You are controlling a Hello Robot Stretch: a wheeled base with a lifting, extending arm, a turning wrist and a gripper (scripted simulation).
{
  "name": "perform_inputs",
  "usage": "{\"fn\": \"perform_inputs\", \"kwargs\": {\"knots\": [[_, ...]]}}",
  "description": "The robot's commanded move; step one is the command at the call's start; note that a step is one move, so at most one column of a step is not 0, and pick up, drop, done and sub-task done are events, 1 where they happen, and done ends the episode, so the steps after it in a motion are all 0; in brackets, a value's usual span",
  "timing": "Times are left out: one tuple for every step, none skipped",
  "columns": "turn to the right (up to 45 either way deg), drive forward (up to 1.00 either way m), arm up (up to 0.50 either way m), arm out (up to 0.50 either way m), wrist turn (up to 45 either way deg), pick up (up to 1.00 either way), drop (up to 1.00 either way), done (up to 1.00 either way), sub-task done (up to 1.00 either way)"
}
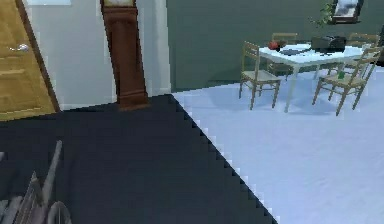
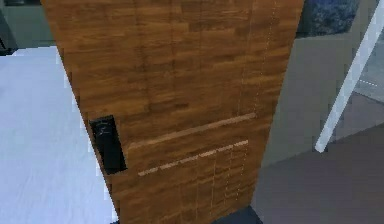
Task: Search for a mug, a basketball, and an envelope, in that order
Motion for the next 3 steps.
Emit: {"fn": "perform_inputs", "kwargs": {"knots": [[0.0, 0.20, 0.00, 0.00, 0.0, 0.00, 0.00, 0.00, 0.00], [9.0, 0.00, 0.00, 0.00, 0.0, 0.00, 0.00, 0.00, 0.00], [0.0, 0.55, 0.00, 0.00, 0.0, 0.00, 0.00, 0.00, 0.00]]}}
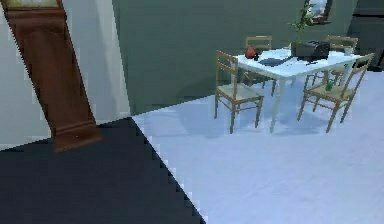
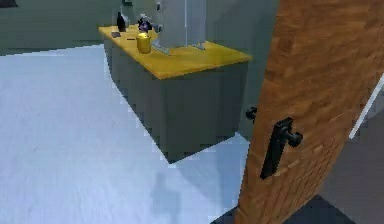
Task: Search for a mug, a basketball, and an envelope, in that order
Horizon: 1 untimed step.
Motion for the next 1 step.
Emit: {"fn": "perform_inputs", "kwargs": {"knots": [[45.0, 0.00, 0.00, 0.00, 0.0, 0.00, 0.00, 0.00, 0.00]]}}
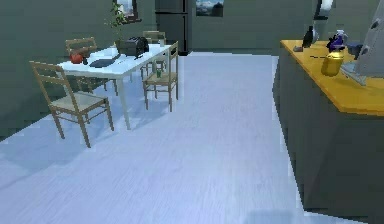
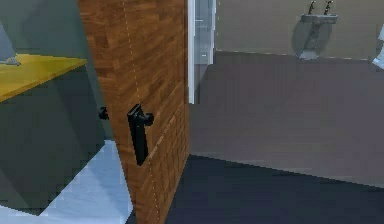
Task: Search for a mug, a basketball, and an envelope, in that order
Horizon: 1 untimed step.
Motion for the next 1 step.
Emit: {"fn": "perform_inputs", "kwargs": {"knots": [[3.0, 0.00, 0.00, 0.00, 0.0, 0.00, 0.00, 0.00, 0.00]]}}
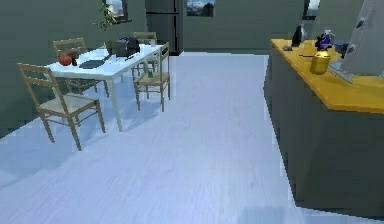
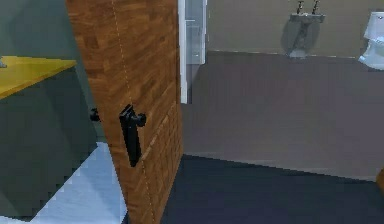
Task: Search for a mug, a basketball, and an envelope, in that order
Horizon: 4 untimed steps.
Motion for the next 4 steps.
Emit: {"fn": "perform_inputs", "kwargs": {"knots": [[-6.0, 0.00, 0.00, 0.00, 0.0, 0.00, 0.00, 0.00, 0.00], [0.0, 0.05, 0.00, 0.00, 0.0, 0.00, 0.00, 0.00, 0.00], [9.0, 0.00, 0.00, 0.00, 0.0, 0.00, 0.00, 0.00, 0.00], [0.0, 1.00, 0.00, 0.00, 0.0, 0.00, 0.00, 0.00, 0.00]]}}
